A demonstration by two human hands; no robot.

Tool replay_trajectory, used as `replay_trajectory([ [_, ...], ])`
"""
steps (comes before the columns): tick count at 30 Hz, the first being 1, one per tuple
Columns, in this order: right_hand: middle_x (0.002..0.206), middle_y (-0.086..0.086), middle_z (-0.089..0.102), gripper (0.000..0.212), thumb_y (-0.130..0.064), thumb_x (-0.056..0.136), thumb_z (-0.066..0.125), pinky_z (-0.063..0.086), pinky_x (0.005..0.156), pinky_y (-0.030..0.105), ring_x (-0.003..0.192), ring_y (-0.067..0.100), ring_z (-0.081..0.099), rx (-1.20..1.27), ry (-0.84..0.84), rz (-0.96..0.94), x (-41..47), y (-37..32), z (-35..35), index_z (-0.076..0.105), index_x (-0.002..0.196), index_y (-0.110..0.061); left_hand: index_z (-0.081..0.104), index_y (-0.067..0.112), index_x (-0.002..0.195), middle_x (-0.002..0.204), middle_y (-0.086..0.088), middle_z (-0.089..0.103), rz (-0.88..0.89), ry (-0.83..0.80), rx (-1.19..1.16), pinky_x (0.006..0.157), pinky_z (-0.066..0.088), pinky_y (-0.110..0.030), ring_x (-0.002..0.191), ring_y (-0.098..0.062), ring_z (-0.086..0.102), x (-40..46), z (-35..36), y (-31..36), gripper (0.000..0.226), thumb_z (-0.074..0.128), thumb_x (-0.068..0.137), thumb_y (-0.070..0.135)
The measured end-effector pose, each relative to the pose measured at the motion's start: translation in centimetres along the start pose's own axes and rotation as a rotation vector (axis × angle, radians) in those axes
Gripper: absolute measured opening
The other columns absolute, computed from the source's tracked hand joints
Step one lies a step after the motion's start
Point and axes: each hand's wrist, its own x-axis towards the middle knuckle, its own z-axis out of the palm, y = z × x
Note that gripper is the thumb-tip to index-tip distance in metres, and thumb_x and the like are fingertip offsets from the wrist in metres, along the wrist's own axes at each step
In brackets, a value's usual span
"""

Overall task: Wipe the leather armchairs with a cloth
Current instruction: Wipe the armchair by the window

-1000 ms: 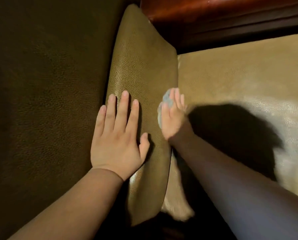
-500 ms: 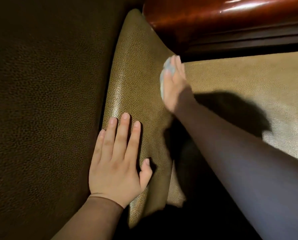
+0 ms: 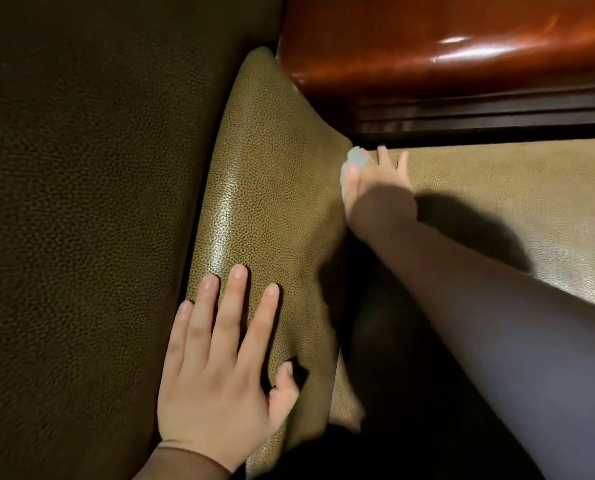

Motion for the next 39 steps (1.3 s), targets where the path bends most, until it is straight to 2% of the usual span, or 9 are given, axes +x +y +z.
replay_trajectory([
  [5, 0.143, 0.016, 0.060, 0.052, -0.035, 0.110, 0.022, 0.023, 0.123, 0.048, 0.147, 0.034, 0.037, 0.018, -0.054, -0.073, -1.7, 1.7, -1.4, 0.052, 0.144, -0.011, 0.048, 0.022, 0.159, 0.173, -0.014, 0.027, 0.000, -0.004, -0.015, 0.128, 0.019, -0.053, 0.160, -0.038, 0.021, 0.1, -0.3, 0.1, 0.082, 0.057, 0.084, 0.053],
  [11, 0.172, 0.004, 0.018, 0.066, -0.050, 0.107, 0.021, -0.001, 0.129, 0.047, 0.160, 0.031, 0.004, -0.291, -0.218, -0.300, -6.1, 4.7, -1.2, 0.022, 0.164, -0.017, 0.049, 0.023, 0.159, 0.173, -0.014, 0.027, -0.009, -0.003, -0.012, 0.128, 0.019, -0.054, 0.159, -0.040, 0.024, -0.1, -0.1, 0.1, 0.081, 0.057, 0.084, 0.053],
  [16, 0.164, 0.019, 0.027, 0.054, -0.036, 0.106, 0.037, 0.015, 0.125, 0.053, 0.153, 0.042, 0.020, -0.323, -0.128, -0.078, 0.2, 2.3, -1.6, 0.042, 0.152, -0.006, 0.048, 0.023, 0.159, 0.173, -0.016, 0.026, 0.000, -0.004, 0.000, 0.128, 0.017, -0.054, 0.156, -0.043, 0.026, 0.2, 0.0, 0.2, 0.079, 0.054, 0.086, 0.053],
  [20, 0.172, 0.008, 0.015, 0.058, -0.028, 0.103, 0.033, -0.007, 0.128, 0.048, 0.160, 0.036, -0.002, -0.203, -0.165, -0.273, -8.8, 3.3, -0.6, 0.035, 0.159, -0.016, 0.049, 0.023, 0.159, 0.172, -0.016, 0.027, -0.007, 0.015, -0.020, 0.128, 0.017, -0.055, 0.156, -0.043, 0.027, 0.2, -0.1, 0.1, 0.080, 0.057, 0.085, 0.053],
  [24, 0.169, 0.010, 0.028, 0.060, -0.031, 0.102, 0.039, 0.005, 0.129, 0.047, 0.159, 0.035, 0.013, -0.239, -0.250, -0.485, -19.1, 4.4, 0.6, 0.041, 0.158, -0.009, 0.051, 0.022, 0.157, 0.171, -0.018, 0.029, -0.019, 0.020, -0.005, 0.127, 0.018, -0.055, 0.155, -0.045, 0.029, 0.2, -0.2, 0.2, 0.078, 0.058, 0.086, 0.052],
  [28, 0.171, 0.009, 0.022, 0.058, -0.035, 0.111, 0.022, -0.007, 0.128, 0.045, 0.160, 0.033, 0.004, -0.245, -0.208, -0.334, -14.8, 4.6, 0.8, 0.030, 0.162, -0.008, 0.051, 0.023, 0.157, 0.171, -0.018, 0.029, -0.004, 0.026, 0.007, 0.128, 0.015, -0.053, 0.155, -0.044, 0.026, 0.1, 0.1, 0.2, 0.080, 0.060, 0.084, 0.052],
  [33, 0.169, 0.010, 0.028, 0.059, -0.037, 0.110, 0.017, 0.012, 0.128, 0.047, 0.157, 0.031, 0.018, 0.300, -0.081, 0.037, -12.3, 0.8, 1.3, 0.025, 0.163, -0.013, 0.046, 0.025, 0.159, 0.173, -0.016, 0.023, -0.010, 0.026, 0.023, 0.130, 0.009, -0.050, 0.158, -0.042, 0.021, 0.3, 0.3, 0.0, 0.082, 0.059, 0.084, 0.054],
  [35, 0.172, 0.009, 0.016, 0.058, -0.032, 0.112, 0.025, 0.015, 0.129, 0.045, 0.159, 0.024, 0.014, 0.647, -0.122, 0.060, -16.5, -2.2, 2.5, 0.015, 0.165, -0.012, 0.044, 0.026, 0.160, 0.174, -0.016, 0.022, -0.006, 0.022, 0.032, 0.130, 0.008, -0.050, 0.158, -0.042, 0.020, 0.4, 0.2, 0.0, 0.082, 0.058, 0.085, 0.055],
  [39, 0.170, -0.003, -0.007, 0.065, -0.034, 0.105, 0.030, 0.007, 0.130, 0.043, 0.160, 0.012, -0.005, 0.802, -0.218, 0.017, -27.4, -4.7, 4.6, 0.001, 0.162, -0.017, 0.043, 0.026, 0.161, 0.174, -0.016, 0.020, -0.005, 0.026, 0.040, 0.131, 0.006, -0.048, 0.159, -0.041, 0.019, 0.3, 0.2, -0.1, 0.081, 0.056, 0.086, 0.055],
])
